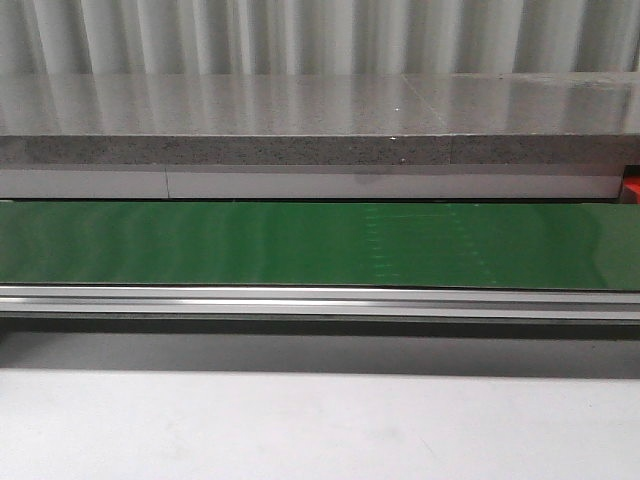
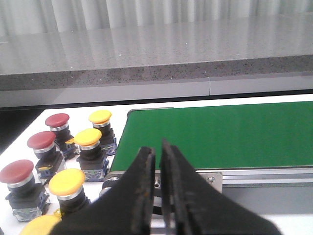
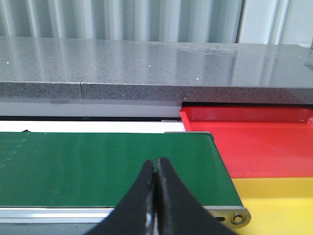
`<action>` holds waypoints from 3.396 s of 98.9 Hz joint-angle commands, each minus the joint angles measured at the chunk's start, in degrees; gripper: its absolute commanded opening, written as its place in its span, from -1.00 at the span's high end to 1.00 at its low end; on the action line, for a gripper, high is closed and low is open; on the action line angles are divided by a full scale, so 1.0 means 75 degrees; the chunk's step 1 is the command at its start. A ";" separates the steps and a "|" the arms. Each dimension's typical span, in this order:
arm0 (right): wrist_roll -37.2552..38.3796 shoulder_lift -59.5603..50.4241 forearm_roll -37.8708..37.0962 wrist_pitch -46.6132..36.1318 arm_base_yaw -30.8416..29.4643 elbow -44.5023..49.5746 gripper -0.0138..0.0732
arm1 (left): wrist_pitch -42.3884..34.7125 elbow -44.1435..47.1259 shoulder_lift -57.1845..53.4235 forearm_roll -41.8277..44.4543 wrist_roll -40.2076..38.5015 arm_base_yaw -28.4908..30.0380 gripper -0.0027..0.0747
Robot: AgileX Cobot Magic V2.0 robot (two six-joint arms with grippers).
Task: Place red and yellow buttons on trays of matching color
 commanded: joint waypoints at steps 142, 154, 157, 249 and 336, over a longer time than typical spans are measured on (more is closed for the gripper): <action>-0.0030 -0.0109 -0.0055 -0.0566 -0.0062 -0.0056 0.84 | 0.2888 -0.4254 0.3659 0.0563 -0.0014 0.0003 -0.59; -0.0030 -0.0109 -0.0055 -0.0566 -0.0062 -0.0056 0.84 | 0.2756 -0.4375 0.3837 0.0663 -0.0401 0.0003 -0.52; -0.0030 -0.0109 -0.0055 -0.0566 -0.0062 -0.0056 0.84 | 0.2904 -0.4487 0.3935 0.0705 -0.0652 0.0003 -0.52; -0.0030 -0.0109 -0.0055 -0.0566 -0.0062 -0.0056 0.84 | 0.6220 -0.6732 1.0288 0.0271 -0.0974 0.3380 -0.52; -0.0030 -0.0109 -0.0055 -0.0566 -0.0062 -0.0056 0.84 | 0.4507 -0.6738 1.1735 0.0077 -0.0988 0.3380 0.68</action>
